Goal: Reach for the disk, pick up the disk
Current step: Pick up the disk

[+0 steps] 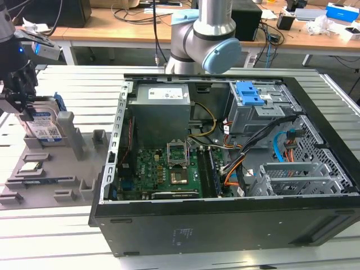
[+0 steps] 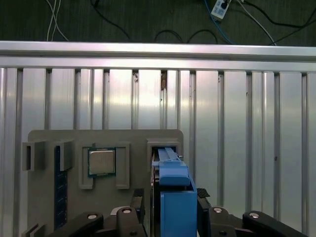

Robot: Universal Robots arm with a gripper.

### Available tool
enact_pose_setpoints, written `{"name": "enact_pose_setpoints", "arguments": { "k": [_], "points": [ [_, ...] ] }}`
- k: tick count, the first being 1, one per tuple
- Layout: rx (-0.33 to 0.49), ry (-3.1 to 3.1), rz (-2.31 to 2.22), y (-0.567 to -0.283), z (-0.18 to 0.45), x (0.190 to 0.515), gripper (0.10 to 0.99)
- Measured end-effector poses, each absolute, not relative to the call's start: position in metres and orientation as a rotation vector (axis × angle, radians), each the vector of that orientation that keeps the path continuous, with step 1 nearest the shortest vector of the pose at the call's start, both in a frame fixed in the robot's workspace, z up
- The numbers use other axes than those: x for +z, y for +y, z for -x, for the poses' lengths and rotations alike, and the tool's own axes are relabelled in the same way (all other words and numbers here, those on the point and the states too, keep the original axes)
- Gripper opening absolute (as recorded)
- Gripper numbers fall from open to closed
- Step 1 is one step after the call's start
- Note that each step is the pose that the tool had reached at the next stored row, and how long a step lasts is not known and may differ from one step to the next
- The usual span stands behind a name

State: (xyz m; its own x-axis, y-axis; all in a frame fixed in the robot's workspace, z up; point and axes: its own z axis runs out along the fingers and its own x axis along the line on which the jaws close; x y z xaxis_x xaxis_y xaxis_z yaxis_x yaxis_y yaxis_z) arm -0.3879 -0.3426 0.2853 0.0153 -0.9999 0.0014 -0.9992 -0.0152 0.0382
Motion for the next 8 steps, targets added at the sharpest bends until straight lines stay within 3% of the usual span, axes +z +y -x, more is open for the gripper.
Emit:
{"name": "enact_pose_setpoints", "arguments": {
  "k": [3,8],
  "points": [
    [-0.04,-2.184,-2.218,-0.3426,0.3879,0.2851,0.365],
    [-0.04,-2.184,-2.218,-0.3426,0.3879,0.2848,0.365]
  ]
}}
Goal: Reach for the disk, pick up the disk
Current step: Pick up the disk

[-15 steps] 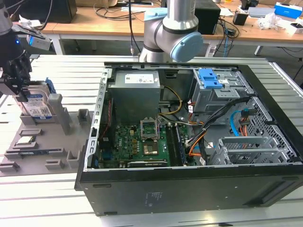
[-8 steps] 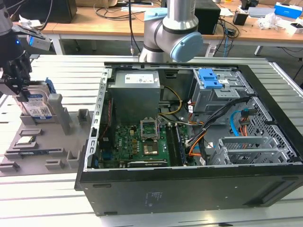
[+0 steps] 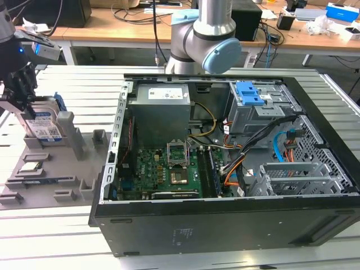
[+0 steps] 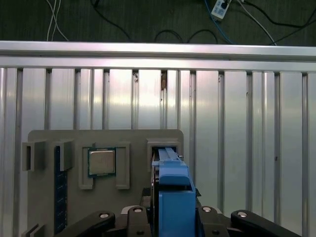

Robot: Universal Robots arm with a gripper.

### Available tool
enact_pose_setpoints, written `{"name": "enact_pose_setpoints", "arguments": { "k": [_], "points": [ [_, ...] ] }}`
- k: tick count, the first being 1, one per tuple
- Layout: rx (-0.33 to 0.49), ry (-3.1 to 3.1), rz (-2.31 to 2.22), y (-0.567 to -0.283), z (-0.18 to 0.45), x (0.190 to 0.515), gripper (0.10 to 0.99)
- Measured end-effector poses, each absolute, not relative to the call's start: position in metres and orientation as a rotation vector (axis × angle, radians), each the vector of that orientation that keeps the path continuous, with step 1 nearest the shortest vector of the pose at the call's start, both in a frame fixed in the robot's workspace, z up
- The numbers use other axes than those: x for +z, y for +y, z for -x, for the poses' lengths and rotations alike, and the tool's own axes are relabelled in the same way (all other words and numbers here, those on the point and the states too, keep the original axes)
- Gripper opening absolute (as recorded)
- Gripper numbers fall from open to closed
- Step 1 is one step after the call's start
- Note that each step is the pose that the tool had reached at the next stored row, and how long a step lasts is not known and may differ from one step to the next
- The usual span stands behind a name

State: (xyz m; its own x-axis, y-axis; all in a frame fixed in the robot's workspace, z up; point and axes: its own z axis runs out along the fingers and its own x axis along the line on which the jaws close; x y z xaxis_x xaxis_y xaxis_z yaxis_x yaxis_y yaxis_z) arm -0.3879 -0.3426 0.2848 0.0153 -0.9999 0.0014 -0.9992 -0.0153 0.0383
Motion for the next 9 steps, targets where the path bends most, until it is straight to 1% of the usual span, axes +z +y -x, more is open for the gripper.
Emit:
{"name": "enact_pose_setpoints", "arguments": {
  "k": [9],
  "points": [
    [-0.039,-2.184,-2.218,-0.3425,0.3878,0.2846,0.365]
  ]
}}
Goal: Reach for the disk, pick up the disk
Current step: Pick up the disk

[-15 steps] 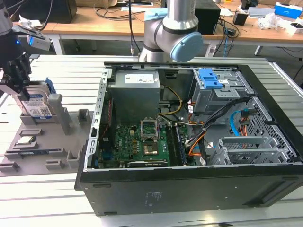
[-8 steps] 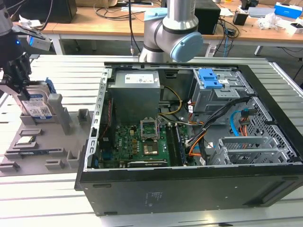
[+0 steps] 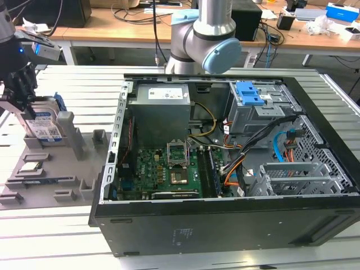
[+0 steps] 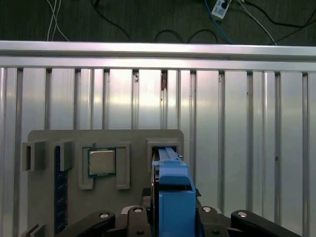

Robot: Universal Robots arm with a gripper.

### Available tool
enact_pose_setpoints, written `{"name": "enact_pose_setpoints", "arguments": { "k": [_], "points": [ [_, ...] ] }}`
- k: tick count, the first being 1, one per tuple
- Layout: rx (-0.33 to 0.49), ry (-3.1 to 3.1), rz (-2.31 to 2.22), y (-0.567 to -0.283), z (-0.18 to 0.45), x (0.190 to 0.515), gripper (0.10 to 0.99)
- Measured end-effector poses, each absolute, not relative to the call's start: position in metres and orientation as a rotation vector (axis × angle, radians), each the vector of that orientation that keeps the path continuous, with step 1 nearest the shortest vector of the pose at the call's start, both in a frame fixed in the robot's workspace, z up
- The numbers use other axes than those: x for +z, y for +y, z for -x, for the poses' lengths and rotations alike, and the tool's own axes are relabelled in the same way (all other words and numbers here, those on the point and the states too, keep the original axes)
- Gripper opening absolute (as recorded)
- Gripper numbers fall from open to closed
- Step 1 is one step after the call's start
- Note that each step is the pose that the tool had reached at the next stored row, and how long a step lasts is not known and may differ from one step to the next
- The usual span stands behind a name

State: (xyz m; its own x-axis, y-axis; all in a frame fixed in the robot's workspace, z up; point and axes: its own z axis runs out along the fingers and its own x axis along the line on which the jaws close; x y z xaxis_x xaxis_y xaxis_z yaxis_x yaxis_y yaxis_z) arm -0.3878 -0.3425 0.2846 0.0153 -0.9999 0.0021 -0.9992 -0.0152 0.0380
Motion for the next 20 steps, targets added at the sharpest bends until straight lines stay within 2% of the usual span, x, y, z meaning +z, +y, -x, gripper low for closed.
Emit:
{"name": "enact_pose_setpoints", "arguments": {
  "k": [20],
  "points": [
    [-0.039,-2.184,-2.218,-0.34,0.388,0.331,0.365]
  ]
}}
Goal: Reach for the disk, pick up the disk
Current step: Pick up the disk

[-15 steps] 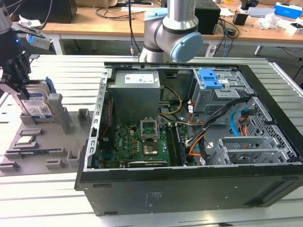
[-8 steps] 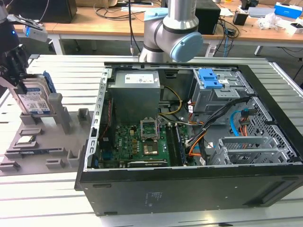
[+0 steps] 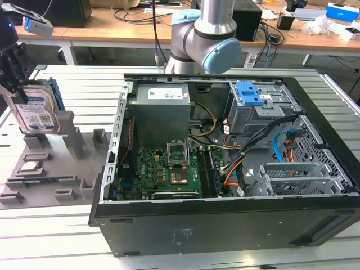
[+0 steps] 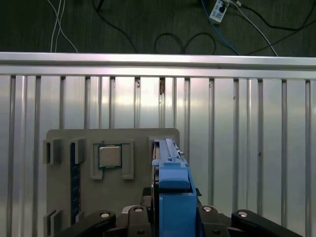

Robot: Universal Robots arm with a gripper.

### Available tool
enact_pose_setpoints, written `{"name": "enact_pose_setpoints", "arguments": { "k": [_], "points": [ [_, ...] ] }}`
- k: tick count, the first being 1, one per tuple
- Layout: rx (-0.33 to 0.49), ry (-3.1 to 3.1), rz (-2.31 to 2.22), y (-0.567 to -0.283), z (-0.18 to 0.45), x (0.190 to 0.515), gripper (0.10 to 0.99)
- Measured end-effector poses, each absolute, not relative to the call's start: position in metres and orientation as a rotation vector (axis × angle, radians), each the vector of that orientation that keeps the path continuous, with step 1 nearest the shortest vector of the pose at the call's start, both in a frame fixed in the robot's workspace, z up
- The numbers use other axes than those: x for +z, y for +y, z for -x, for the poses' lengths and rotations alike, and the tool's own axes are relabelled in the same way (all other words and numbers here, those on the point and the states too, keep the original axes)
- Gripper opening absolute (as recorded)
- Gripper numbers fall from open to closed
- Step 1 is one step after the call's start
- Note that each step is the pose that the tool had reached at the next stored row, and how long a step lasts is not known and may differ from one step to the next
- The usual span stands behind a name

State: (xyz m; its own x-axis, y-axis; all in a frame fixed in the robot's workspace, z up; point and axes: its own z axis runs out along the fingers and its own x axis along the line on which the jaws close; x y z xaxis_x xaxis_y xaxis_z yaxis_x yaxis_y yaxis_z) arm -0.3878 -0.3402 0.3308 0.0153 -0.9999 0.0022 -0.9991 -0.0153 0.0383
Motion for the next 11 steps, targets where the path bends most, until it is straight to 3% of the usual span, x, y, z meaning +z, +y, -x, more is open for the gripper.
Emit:
{"name": "enact_pose_setpoints", "arguments": {
  "k": [11],
  "points": [
    [-0.04,-2.184,-2.218,-0.34,0.388,0.364,0.365]
  ]
}}
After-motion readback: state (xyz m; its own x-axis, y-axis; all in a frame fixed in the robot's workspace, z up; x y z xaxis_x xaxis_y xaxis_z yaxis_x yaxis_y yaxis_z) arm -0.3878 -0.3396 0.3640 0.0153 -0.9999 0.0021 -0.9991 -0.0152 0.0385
